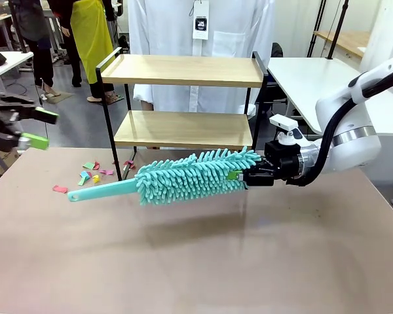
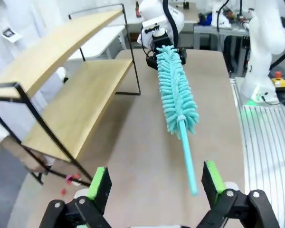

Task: Clean the shelf.
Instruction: Hand the Duster back to the human.

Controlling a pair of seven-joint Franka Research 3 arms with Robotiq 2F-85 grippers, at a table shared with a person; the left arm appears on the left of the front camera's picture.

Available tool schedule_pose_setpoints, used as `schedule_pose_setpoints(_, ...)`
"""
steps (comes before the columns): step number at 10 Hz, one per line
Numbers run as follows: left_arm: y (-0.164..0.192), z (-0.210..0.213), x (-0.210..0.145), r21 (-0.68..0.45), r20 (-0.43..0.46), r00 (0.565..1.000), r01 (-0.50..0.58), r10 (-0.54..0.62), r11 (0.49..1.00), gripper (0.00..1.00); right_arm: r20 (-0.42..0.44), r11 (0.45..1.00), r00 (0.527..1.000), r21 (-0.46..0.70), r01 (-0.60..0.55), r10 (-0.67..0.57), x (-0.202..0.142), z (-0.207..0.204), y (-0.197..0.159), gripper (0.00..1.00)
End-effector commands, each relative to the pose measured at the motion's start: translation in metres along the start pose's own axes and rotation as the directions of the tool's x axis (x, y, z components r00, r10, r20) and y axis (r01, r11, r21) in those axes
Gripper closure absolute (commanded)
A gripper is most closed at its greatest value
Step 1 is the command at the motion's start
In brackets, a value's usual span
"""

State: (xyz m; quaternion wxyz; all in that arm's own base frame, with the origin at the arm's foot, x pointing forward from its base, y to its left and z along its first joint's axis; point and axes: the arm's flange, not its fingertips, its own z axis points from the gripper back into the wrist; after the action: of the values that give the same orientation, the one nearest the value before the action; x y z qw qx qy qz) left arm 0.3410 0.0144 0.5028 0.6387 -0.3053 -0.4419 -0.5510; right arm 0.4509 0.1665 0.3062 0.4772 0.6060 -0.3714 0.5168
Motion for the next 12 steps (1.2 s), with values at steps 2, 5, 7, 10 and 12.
schedule_pose_setpoints(2, -0.035, 0.028, -0.037, 0.029, 0.028, 0.999, -0.039, 0.038, 0.999, 0.0, 0.005, 1.0, 1.0, -0.011, -0.007, 0.007, 0.002, -0.002, 0.0, 1.0)
schedule_pose_setpoints(5, -0.004, 0.018, -0.013, 0.01, 0.016, 1.0, -0.006, 0.006, 1.0, 0.0, 0.049, 0.99, 0.99, -0.066, -0.125, 0.129, 0.056, -0.004, 0.036, 0.83)
schedule_pose_setpoints(7, -0.004, 0.018, -0.013, 0.01, 0.016, 1.0, -0.006, 0.006, 1.0, 0.0, 0.045, 0.968, 0.979, -0.164, -0.188, 0.198, 0.113, -0.005, 0.07, 0.83)
schedule_pose_setpoints(10, -0.004, 0.018, -0.013, 0.01, 0.016, 1.0, -0.006, 0.006, 1.0, 0.0, 0.091, 0.871, 0.937, -0.407, -0.274, 0.337, 0.202, 0.013, 0.12, 0.83)
schedule_pose_setpoints(12, -0.004, 0.018, -0.013, 0.01, 0.016, 1.0, -0.006, 0.006, 1.0, 0.0, 0.11, 0.759, 0.906, -0.592, -0.27, 0.408, 0.233, 0.046, 0.139, 0.83)
